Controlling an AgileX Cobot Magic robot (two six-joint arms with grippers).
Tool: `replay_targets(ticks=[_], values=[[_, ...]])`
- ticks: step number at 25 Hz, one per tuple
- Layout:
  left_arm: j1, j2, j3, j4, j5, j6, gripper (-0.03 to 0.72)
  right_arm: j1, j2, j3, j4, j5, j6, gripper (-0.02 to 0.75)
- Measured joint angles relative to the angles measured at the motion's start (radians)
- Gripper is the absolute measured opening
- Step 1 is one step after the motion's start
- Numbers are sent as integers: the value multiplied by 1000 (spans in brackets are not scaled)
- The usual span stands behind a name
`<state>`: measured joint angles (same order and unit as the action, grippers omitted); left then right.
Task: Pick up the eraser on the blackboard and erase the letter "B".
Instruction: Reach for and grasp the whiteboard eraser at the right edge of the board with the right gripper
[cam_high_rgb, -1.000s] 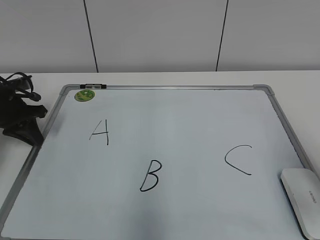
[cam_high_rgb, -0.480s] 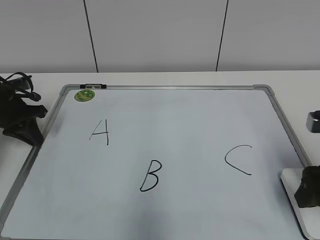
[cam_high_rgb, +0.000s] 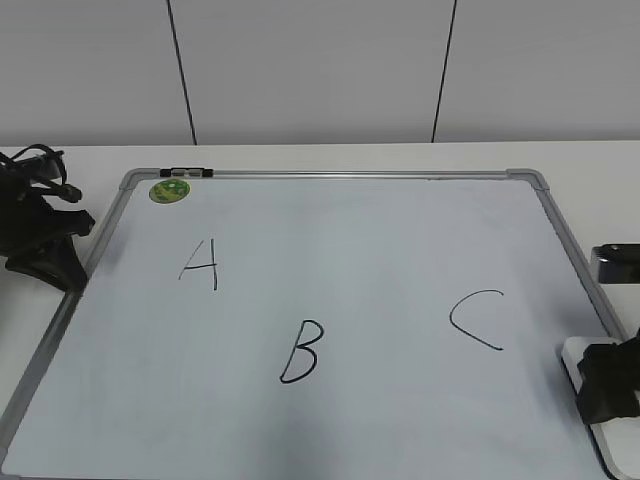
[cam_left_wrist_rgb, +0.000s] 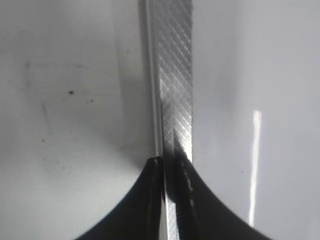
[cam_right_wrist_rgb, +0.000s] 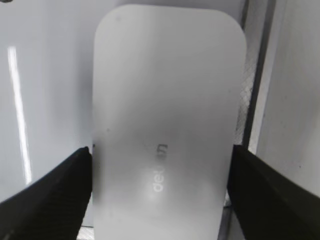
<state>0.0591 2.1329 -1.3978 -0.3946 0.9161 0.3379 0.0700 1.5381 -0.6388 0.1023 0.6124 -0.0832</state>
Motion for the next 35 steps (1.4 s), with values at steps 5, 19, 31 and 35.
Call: replay_targets(ticks=[5, 19, 31, 35], values=[[0, 0, 0, 0, 0, 0, 34, 0, 11, 0, -2, -17, 8, 628], [0, 0, 0, 0, 0, 0, 34, 0, 33, -14, -2, -31, 17, 563], [0, 0, 0, 0, 1, 0, 34, 0, 32, -54, -15, 38, 19, 541], [0, 0, 0, 0, 1, 0, 34, 0, -8, -86, -16, 101, 19, 540]])
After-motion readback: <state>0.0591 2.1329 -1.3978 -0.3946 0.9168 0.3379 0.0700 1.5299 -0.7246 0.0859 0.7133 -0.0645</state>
